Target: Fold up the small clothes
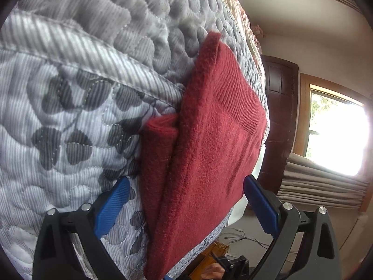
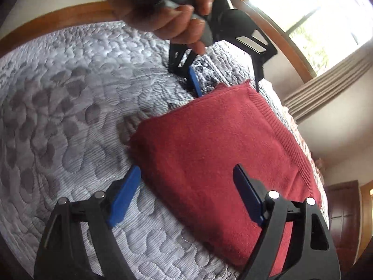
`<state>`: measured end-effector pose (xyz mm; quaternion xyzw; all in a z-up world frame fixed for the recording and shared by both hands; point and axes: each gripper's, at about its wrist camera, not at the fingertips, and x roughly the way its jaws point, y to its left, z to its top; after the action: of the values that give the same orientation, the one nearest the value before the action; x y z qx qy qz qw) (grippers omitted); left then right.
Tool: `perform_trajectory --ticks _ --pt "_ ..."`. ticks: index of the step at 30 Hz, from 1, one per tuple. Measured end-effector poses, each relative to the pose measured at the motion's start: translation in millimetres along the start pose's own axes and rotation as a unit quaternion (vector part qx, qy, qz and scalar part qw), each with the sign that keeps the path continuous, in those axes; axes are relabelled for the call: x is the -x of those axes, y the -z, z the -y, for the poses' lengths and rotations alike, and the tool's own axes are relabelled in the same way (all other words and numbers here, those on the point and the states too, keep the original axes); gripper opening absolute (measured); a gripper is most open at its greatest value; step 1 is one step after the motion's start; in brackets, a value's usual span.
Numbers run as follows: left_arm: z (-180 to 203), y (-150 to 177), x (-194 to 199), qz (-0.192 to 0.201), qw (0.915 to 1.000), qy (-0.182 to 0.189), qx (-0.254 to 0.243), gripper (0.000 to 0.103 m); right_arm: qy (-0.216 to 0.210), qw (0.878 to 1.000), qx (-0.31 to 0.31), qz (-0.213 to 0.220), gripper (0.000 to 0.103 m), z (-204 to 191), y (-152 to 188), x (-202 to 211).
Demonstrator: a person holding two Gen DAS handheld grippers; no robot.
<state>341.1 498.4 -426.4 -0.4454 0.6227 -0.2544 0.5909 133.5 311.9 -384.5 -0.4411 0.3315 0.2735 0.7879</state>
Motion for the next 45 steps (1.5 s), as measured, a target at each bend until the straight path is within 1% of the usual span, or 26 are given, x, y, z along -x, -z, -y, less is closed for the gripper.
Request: perform_trajectory --ticks 2,4,6,8,10,11,13,15,17,18,19,22,23,24,25,26,27,28,31,35,40,45 --pt "-3.8 -1.9 1.9 0.002 1.0000 0.002 0.000 0.098 0.016 0.999 0.030 0.000 0.079 -13.8 2.5 -5.4" --pt "-6.8 -2.5 2.4 0.002 1.0000 0.004 -0.001 0.098 0.042 0.998 0.047 0.001 0.074 -22.3 2.2 -11.1" --pt "-4.9 -2.9 -0.8 0.000 0.9999 0.002 -0.012 0.098 0.061 0.998 0.034 0.004 0.070 -19.2 -3.5 -15.9" --pt "-0.8 -2.7 -3.4 0.000 0.9998 0.004 -0.022 0.098 0.065 0.998 0.024 0.000 0.069 -16.6 -11.1 -24.0" --pt "-0.6 -4.1 -2.9 0.004 0.9997 0.010 -0.023 0.092 0.064 0.998 0.028 -0.001 0.062 -20.0 -16.3 -29.6" --pt "-1.0 -4.5 -2.7 0.006 0.9997 0.008 -0.023 0.090 0.064 0.998 0.025 0.002 0.061 -20.7 -18.2 -29.4" --pt "-4.5 -4.1 -2.2 0.006 0.9997 -0.004 -0.024 0.078 0.069 0.997 0.018 0.007 0.060 -22.5 -21.1 -27.6" --pt "-9.6 -4.1 0.1 0.006 0.9997 -0.012 -0.022 0.074 0.074 0.997 0.004 0.006 0.059 -19.1 -23.4 -27.7" --pt "-12.4 -4.5 2.8 0.006 0.9998 -0.010 -0.016 0.074 0.062 0.998 -0.012 0.000 0.054 -14.5 -24.8 -29.1" --pt "-13.6 -5.1 3.0 0.005 0.9998 -0.011 -0.013 0.076 0.053 0.998 -0.014 -0.004 0.046 -14.1 -26.0 -30.0" --pt "-13.6 -5.5 2.7 0.004 0.9999 -0.010 -0.011 0.080 0.046 0.999 -0.014 -0.008 0.040 -14.9 -27.3 -30.2" --pt "-10.1 -7.0 -1.1 0.007 1.0000 -0.005 -0.003 0.085 0.048 0.999 -0.013 -0.010 0.040 -16.9 -29.8 -29.0" --pt "-6.6 -6.9 -3.1 0.008 0.9999 -0.010 -0.005 0.086 0.047 0.999 -0.015 -0.011 0.039 -16.5 -29.7 -28.5" --pt "-3.1 -5.6 -5.3 0.009 0.9998 -0.017 -0.010 0.084 0.045 0.999 -0.019 -0.012 0.037 -15.8 -29.9 -27.9" --pt "0.4 -3.1 -7.4 0.010 0.9995 -0.026 -0.017 0.079 0.040 0.999 -0.023 -0.015 0.032 -15.9 -30.0 -28.5" --pt "1.4 -1.3 -8.1 0.012 0.9989 -0.038 -0.024 0.068 0.033 0.999 -0.029 -0.017 0.027 -15.2 -31.3 -29.6" --pt "0.1 0.2 -10.4 0.006 0.9985 -0.048 -0.024 0.032 0.025 0.999 -0.037 -0.020 0.017 -10.2 -32.5 -31.0" --pt "-4.4 1.0 -14.0 -0.003 0.9984 -0.055 -0.013 0.026 0.019 0.998 -0.048 -0.022 0.016 -6.2 -33.3 -29.6" --pt "-5.7 3.8 -11.5 0.004 0.9986 -0.053 -0.005 0.019 0.006 0.997 -0.077 -0.025 0.013 8.8 -38.3 -25.6" --pt "14.3 10.5 -1.9 0.014 0.9985 -0.050 -0.014 0.016 0.003 0.995 -0.101 -0.022 0.013 25.0 -48.8 -12.0" --pt "55.5 21.5 12.6 0.026 0.9972 -0.064 -0.030 0.016 -0.002 0.989 -0.146 -0.014 0.013 55.2 -54.8 19.8" --pt "110.7 34.5 20.4 0.036 0.9941 -0.086 -0.055 0.016 -0.015 0.979 -0.205 -0.008 0.013 91.8 -52.2 50.2"
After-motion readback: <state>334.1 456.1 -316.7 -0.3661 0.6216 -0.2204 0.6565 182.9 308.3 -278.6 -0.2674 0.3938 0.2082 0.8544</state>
